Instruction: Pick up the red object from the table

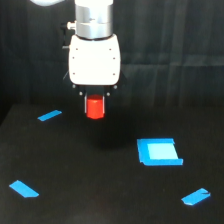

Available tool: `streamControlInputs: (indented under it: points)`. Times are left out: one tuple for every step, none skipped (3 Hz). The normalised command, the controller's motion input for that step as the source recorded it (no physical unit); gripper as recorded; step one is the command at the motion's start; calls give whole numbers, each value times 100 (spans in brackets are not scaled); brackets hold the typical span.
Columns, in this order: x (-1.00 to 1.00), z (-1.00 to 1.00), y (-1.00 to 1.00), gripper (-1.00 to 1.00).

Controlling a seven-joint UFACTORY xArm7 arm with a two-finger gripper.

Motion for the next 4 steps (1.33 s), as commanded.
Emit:
streamControlInputs:
  points:
    - [-1,53,7,-91]
    - [3,28,-1,-100]
    - [10,32,-3,-95]
    - [3,25,-6,-99]
